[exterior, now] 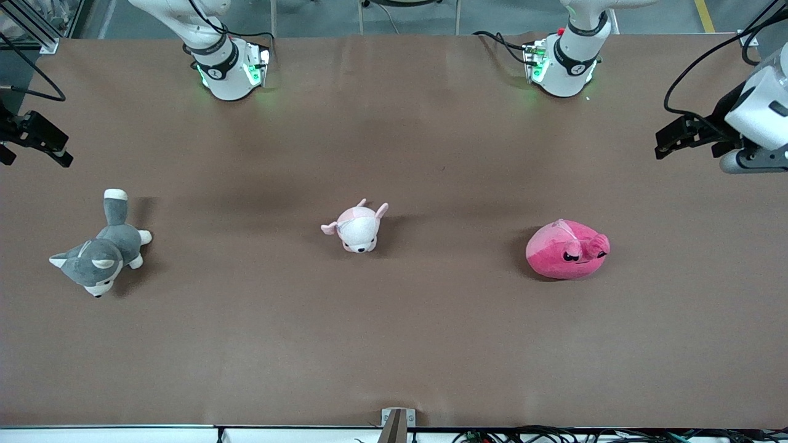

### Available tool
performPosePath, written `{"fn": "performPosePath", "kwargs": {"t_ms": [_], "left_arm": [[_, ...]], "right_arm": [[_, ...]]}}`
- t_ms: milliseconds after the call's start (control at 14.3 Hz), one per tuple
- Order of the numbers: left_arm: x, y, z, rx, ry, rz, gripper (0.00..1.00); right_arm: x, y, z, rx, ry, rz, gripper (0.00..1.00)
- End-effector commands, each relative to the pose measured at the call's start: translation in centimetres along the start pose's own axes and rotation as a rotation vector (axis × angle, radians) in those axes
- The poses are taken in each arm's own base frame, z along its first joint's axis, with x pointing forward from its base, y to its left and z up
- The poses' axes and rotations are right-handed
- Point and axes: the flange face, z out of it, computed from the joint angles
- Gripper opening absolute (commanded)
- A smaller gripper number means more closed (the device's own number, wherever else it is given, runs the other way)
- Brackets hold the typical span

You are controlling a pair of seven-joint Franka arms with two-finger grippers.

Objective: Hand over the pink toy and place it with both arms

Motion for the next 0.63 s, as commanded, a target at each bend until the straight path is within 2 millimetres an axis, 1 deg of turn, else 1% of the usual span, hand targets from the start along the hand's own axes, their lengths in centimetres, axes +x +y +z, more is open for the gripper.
{"fn": "performPosePath", "kwargs": {"t_ms": [0, 140, 210, 349, 419, 489, 559], "left_arm": [[0.8, 0.0, 0.9, -0.019, -0.005, -0.017, 1.0], [1.3, -0.2, 2.4, -0.019, -0.002, -0.023, 1.0], [1.6, -0.5, 3.2, -0.022, 0.0, -0.031, 1.0], [2.0, -0.4, 4.7, -0.038, 0.0, -0.032, 1.0], [2.2, -0.3, 5.5, -0.038, 0.0, -0.032, 1.0], [2.5, -0.3, 6.5, -0.038, -0.011, -0.032, 1.0], [2.9, -0.3, 7.5, -0.04, -0.02, -0.034, 1.0]], "right_arm": [[0.0, -0.5, -0.9, 0.011, 0.013, -0.001, 1.0], [0.4, -0.5, 0.3, 0.013, -0.008, -0.002, 1.0], [0.5, -0.5, 0.3, 0.016, -0.008, 0.0, 1.0], [0.5, 0.0, 0.8, 0.018, -0.019, 0.009, 1.0], [0.9, -0.1, 1.8, 0.02, -0.039, 0.007, 1.0], [1.1, -0.3, 2.4, 0.021, -0.048, 0.002, 1.0], [1.2, -0.4, 2.5, 0.02, -0.049, -0.003, 1.0]]}}
